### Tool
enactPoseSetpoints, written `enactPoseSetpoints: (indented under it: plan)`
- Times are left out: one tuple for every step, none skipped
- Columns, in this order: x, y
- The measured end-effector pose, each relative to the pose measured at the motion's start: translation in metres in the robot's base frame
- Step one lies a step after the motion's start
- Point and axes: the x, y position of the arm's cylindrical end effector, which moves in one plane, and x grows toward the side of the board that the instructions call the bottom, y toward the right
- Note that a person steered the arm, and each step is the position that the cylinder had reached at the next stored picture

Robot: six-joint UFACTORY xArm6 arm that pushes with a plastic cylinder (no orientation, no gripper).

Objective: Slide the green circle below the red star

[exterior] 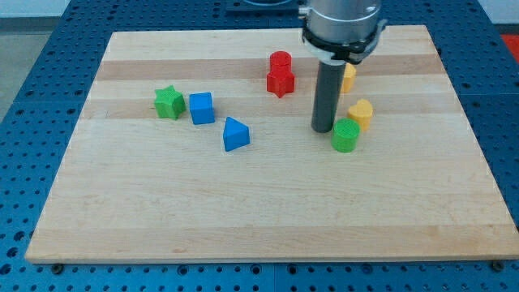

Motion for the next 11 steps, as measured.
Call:
enactPoseSetpoints:
  plan:
    - [0.038, -0.005]
    - [0.072, 0.009]
    - [0.067, 0.035]
    - [0.049, 0.046]
    - [0.039, 0.035]
    - [0.035, 0.039]
    - [0.024, 0.060]
    - [0.005, 0.064]
    - [0.000, 0.046]
    - [-0.005, 0.032]
    - [-0.014, 0.023]
